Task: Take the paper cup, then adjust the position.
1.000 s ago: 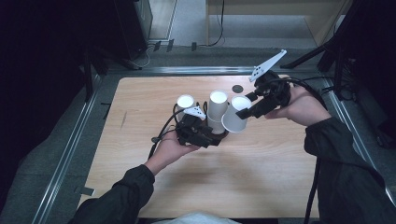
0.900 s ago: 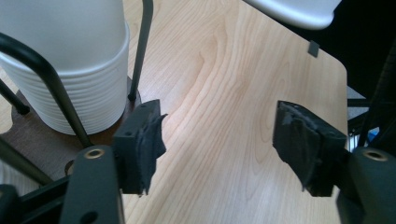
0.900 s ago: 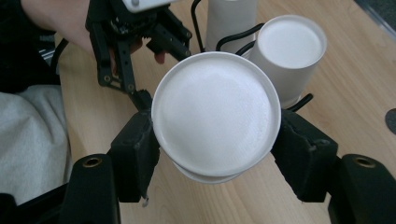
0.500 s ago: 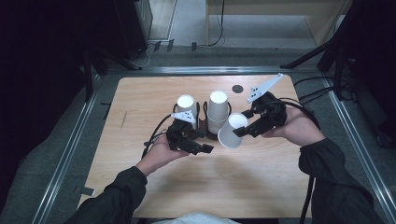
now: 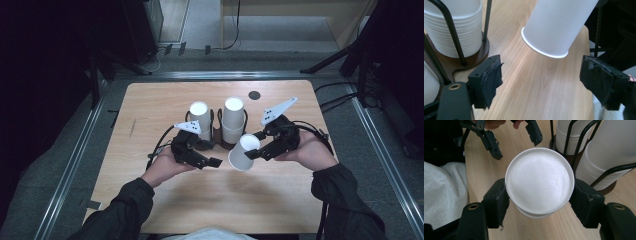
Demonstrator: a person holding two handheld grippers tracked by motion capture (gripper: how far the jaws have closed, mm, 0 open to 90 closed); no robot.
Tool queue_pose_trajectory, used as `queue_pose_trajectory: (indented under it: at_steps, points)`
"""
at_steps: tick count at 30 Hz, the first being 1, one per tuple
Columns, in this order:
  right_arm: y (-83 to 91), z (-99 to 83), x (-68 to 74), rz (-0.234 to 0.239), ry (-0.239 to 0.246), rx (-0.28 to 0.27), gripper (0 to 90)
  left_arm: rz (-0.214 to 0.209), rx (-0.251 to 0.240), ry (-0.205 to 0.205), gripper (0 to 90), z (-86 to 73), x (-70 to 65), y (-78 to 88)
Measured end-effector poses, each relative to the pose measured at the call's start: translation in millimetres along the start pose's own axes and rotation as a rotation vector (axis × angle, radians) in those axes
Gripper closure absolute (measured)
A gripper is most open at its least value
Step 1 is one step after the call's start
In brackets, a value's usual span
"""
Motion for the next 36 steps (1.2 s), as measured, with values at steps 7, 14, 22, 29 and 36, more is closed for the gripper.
queue_pose_trajectory:
  at_steps: [7,14,22,29,36]
  points:
    - [-19.9,-16.7,3.8,-0.008,-0.006,0.01,35.0,-0.001,0.005,-0.027,17.9,-6.7,2.0,4.6]
    - [-37.0,-24.2,6.2,0.021,-0.03,0.002,35.0,-0.025,0.0,-0.025,17.3,-10.8,8.9,4.0]
    - [-47.3,-28.4,4.4,0.035,-0.05,-0.049,35.0,-0.069,-0.004,-0.028,12.7,-17.9,12.0,6.0]
    - [-53.5,-23.1,8.8,0.057,-0.046,-0.054,35.0,-0.065,0.022,-0.033,12.8,-22.6,11.8,-2.1]
    - [-56.3,-14.5,13.9,0.086,-0.036,-0.069,35.0,-0.071,0.04,-0.054,12.7,-24.1,7.1,-8.8]
Point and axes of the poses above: each handheld gripper's, and its own axes: y roughly backward along the jaws, z roughly out of its top, x roughly to its left, the point moved 5 cm from there along -y, roughly forward along the jaws, and after that the axes turned 4 degrees about -z, right-handed, at the moved point
